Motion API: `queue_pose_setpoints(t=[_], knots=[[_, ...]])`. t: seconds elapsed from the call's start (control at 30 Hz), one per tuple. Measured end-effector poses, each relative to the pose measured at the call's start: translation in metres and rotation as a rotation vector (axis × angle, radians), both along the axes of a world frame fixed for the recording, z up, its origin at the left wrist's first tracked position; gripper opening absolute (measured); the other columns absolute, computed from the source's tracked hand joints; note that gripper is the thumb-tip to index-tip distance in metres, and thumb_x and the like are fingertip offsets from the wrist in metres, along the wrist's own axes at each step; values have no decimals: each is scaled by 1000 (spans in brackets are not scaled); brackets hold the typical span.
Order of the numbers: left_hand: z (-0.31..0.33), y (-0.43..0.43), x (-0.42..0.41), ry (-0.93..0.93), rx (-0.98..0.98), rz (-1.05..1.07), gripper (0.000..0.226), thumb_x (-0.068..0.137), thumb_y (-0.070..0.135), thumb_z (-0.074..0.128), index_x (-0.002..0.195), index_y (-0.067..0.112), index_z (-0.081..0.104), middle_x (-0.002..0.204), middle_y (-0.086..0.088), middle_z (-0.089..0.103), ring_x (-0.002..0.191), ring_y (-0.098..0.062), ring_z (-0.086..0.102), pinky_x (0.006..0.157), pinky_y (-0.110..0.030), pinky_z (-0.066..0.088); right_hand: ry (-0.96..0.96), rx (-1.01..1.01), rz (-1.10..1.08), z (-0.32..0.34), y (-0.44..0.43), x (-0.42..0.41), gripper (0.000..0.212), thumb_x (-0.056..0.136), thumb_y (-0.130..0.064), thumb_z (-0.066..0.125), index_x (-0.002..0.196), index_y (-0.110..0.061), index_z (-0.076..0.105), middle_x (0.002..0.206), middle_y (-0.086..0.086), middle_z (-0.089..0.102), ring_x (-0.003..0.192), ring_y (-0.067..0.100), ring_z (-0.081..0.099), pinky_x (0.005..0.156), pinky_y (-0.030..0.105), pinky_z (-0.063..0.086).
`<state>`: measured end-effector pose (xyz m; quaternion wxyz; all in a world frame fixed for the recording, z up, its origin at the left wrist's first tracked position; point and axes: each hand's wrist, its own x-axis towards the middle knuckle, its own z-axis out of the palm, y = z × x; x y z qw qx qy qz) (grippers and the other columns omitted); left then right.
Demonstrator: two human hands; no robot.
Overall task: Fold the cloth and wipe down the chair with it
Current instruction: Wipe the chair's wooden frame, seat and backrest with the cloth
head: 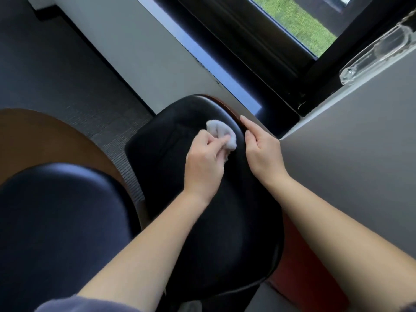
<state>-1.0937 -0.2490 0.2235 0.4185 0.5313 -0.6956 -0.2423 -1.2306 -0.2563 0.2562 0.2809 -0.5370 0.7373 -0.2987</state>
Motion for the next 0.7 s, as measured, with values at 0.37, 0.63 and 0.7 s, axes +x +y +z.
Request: queue_pose_setpoints(t=[0.37,0.63,0.7], knots=[[9,62,-7,64,66,-98,18,89,8,66,103,14,76,81,8,45,72,-11,51,68,-23,47,10,100,160,-3,37,-18,45,103,-30,33,147,-42,30,139,-6,50,128,8,43,101,25,33],[1,61,-4,84,56,-76,17,89,6,64,99,13,77,82,0,49,75,-16,53,71,-25,47,-72,104,189,-2,55,-25,46,104,-28,32,148,-40,26,134,-32,33,125,-12,30,104,13,20],[3,99,-1,35,19,-282,17,89,9,64,100,12,76,82,1,48,74,-16,51,68,-27,47,-70,106,176,-1,58,-24,46,104,-27,32,149,-39,26,132,-30,35,122,-11,31,102,13,21]])
